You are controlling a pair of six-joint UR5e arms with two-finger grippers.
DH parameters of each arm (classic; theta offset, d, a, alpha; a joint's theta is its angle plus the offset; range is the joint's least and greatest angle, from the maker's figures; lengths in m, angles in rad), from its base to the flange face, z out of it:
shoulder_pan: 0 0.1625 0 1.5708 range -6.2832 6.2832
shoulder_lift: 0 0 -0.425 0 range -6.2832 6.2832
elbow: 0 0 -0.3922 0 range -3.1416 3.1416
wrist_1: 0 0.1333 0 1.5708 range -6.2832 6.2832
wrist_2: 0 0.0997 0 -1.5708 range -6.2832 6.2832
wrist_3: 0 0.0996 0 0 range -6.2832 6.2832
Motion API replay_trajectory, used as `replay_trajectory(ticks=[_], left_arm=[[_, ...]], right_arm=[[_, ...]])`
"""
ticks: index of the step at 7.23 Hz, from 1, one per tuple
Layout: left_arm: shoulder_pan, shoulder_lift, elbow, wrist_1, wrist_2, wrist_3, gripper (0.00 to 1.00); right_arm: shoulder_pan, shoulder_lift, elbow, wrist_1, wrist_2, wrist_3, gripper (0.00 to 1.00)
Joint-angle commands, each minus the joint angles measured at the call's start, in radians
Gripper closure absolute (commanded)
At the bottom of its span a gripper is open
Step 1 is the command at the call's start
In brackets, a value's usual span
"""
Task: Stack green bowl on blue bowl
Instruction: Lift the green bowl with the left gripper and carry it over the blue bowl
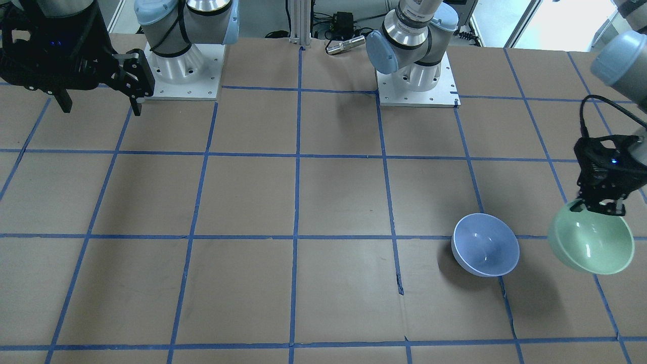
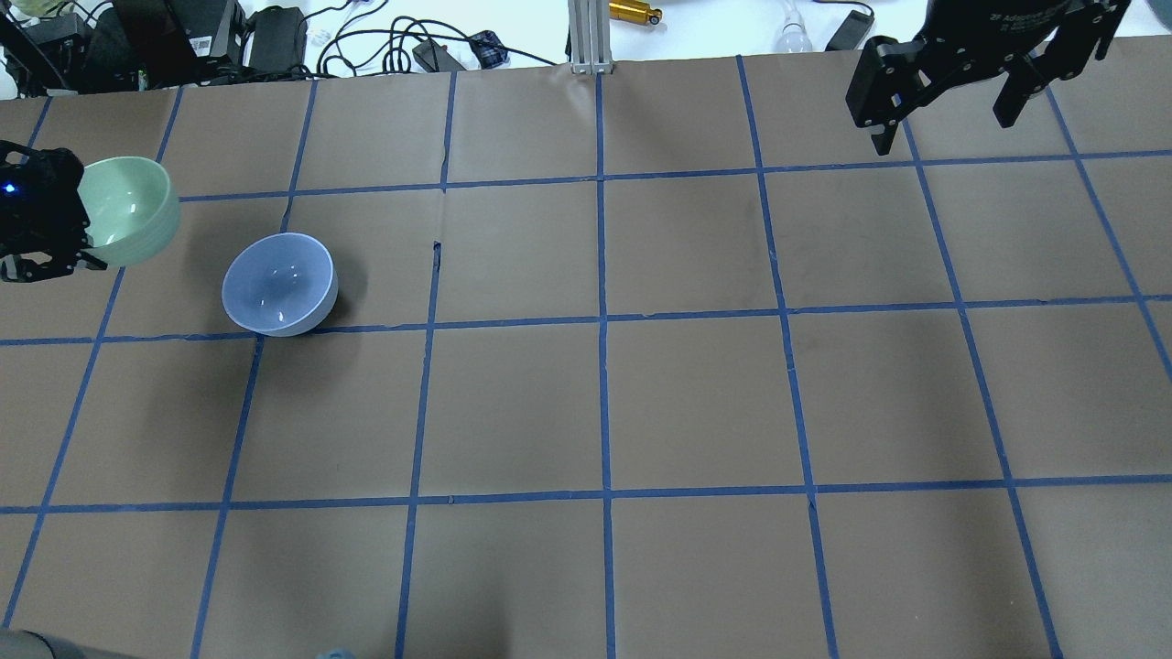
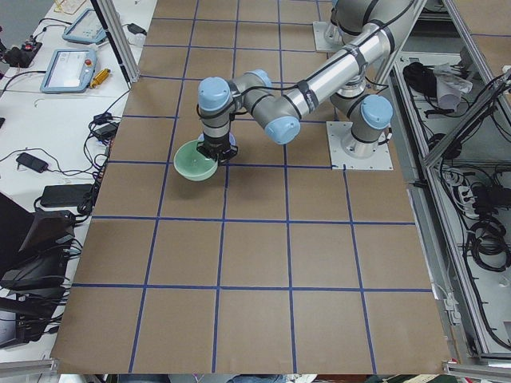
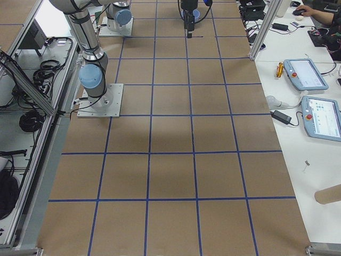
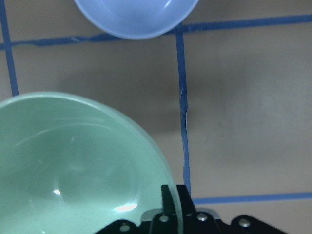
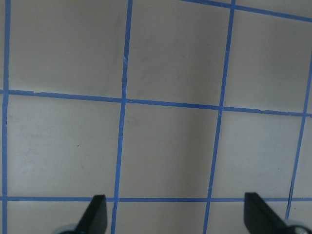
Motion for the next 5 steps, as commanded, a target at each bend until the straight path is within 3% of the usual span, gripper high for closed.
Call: replay_trajectory(ticks=[1,3,5], left_arm=[[-0.132,0.084,-0.126,0.009,-0.001,-0.142,1.0],[-0.177,0.084,-0.262,0.223,-0.002,-0.188,1.0],[-0.178,0.079,-0.286,0.241,-0.01,-0.189,1.0]], right_arm=[[0.0,0.0,0.0,0.0,0.0,0.0,0.0],[0.0,0.0,0.0,0.0,0.0,0.0,0.0],[0.0,0.0,0.0,0.0,0.0,0.0,0.0]])
